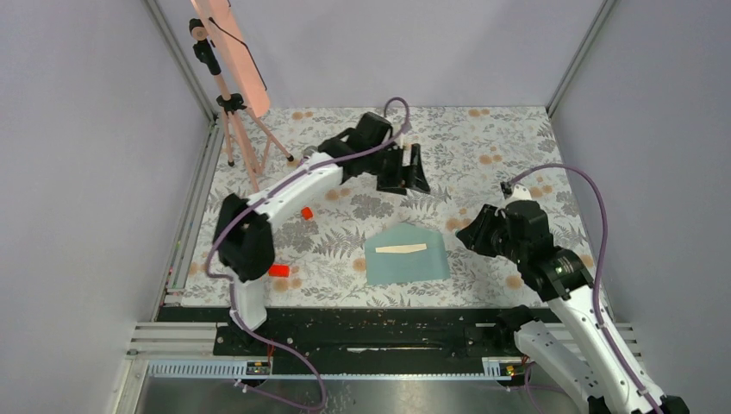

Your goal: Place the letter into the envelope and seal it

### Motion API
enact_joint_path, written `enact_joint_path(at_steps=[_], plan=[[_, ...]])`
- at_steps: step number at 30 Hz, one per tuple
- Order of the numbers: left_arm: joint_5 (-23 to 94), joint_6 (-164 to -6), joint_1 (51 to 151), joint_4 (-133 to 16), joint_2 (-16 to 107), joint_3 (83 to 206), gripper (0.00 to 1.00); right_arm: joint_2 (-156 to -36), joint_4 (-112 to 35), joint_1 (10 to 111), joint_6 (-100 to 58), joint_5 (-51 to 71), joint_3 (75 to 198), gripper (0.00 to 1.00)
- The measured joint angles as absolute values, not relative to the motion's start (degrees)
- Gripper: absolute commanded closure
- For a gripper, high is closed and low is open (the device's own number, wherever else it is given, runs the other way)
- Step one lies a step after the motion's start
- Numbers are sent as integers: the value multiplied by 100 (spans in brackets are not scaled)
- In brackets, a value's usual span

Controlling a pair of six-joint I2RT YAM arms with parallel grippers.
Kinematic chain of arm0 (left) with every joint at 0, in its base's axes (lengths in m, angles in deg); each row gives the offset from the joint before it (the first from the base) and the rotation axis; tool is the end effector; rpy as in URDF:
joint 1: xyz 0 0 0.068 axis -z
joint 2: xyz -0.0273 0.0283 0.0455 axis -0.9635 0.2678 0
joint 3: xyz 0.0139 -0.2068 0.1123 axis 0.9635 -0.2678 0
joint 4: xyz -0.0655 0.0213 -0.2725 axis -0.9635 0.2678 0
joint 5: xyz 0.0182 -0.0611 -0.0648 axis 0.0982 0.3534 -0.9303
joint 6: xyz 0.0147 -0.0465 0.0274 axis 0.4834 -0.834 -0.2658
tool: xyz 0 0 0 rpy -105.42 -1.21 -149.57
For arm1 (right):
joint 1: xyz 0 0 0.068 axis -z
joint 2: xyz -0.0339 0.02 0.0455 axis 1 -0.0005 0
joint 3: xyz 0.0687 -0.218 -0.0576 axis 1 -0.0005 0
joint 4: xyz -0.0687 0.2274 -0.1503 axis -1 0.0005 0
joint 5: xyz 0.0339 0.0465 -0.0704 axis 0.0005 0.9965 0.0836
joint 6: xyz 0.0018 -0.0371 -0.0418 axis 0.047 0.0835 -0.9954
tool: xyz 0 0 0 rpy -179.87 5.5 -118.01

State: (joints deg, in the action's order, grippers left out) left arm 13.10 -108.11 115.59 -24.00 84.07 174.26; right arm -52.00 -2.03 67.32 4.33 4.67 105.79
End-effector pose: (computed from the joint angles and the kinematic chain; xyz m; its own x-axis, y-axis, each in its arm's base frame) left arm 0.3342 -0.3177 0.2486 -0.9099 0.1452 -0.3886 0.3935 0.5988 -0.6976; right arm 0.1786 0.0760 0.2892 -0.6030 0.3255 -0.7283 -0.1079 0.8713 0.4787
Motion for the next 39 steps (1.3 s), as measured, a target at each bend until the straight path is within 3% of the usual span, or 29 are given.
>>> enact_joint_path(at_steps=[6, 13, 27, 33, 39], plan=[[1951, -10851, 11402, -2512, 6890, 15564, 23, -6116, 219, 6660, 370, 463, 11129, 100], [2320, -10925, 11343, -2433, 6722, 13826, 25, -7320, 437, 5578, 573, 12, 11586, 100], [3013, -10807, 11310, -2770, 6801, 13620, 38, -9034, -183, 5320, 1323, 380, 11713, 100], [3227, -10658, 11336, -2617, 6897, 13623, 58, -9349, -511, 5241, 1478, 380, 11713, 100], [3076, -10654, 11424, -2617, 6897, 13625, 86, -9805, -721, 5110, 1557, 375, 11717, 100]])
